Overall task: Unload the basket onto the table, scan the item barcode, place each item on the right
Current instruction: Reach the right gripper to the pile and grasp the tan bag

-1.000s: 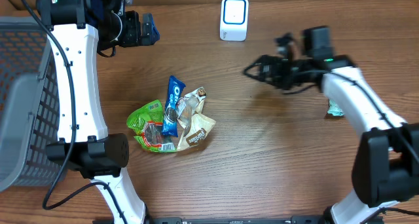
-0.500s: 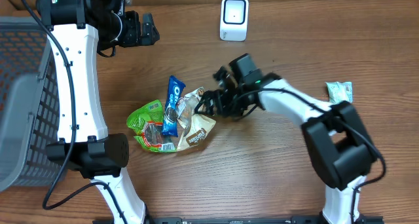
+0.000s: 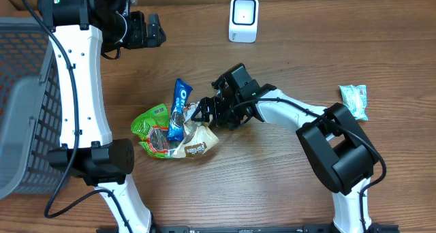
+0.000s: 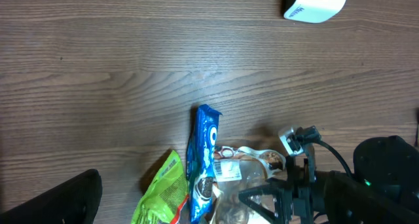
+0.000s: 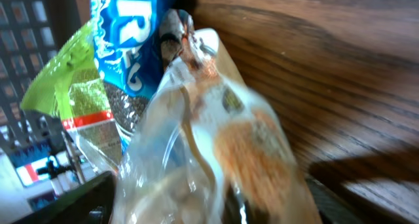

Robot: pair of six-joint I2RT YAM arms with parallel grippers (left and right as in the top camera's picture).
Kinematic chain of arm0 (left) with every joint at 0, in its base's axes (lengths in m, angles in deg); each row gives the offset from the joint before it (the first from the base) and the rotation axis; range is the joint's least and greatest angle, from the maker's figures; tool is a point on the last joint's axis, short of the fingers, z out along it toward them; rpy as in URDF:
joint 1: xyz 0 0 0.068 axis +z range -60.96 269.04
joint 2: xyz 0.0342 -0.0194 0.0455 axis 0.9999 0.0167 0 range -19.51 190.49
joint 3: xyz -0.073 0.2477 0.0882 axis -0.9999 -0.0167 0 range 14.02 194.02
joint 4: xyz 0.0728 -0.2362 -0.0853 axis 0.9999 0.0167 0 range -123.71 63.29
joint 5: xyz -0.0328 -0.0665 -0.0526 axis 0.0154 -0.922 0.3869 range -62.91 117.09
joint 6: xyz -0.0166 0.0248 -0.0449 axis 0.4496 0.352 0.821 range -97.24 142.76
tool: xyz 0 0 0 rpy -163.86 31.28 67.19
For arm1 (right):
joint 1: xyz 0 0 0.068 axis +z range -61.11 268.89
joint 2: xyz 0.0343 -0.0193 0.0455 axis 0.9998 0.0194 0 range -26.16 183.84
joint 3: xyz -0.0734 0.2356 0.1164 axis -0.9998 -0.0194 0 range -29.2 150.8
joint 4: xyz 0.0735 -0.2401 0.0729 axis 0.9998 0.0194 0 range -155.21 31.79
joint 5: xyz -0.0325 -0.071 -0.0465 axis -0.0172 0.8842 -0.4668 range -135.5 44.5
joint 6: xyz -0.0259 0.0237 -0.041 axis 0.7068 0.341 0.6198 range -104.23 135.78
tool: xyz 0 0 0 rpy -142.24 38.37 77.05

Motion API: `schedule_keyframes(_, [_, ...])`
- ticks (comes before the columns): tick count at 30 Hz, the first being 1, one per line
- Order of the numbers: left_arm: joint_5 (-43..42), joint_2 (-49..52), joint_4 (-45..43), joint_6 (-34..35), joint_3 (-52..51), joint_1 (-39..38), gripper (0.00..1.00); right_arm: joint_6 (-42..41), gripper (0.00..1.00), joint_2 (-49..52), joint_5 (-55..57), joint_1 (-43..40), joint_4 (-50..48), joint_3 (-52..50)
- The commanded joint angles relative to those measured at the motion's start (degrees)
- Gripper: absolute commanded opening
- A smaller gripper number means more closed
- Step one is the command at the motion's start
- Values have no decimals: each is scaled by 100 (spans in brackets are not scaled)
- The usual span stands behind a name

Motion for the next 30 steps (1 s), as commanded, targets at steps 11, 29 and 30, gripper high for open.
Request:
schedule_keyframes(11, [28, -28, -9, 101, -22, -39, 100, -977, 67, 302, 577, 597, 933, 199])
schedule_keyframes(29, [28, -28, -9, 101, -22, -39, 100, 2828, 7, 76, -164, -415, 2627, 1537])
schedule_keyframes(30, [28, -28, -9, 101, -22, -39, 100, 3067, 4, 11, -125, -483, 2868, 1700])
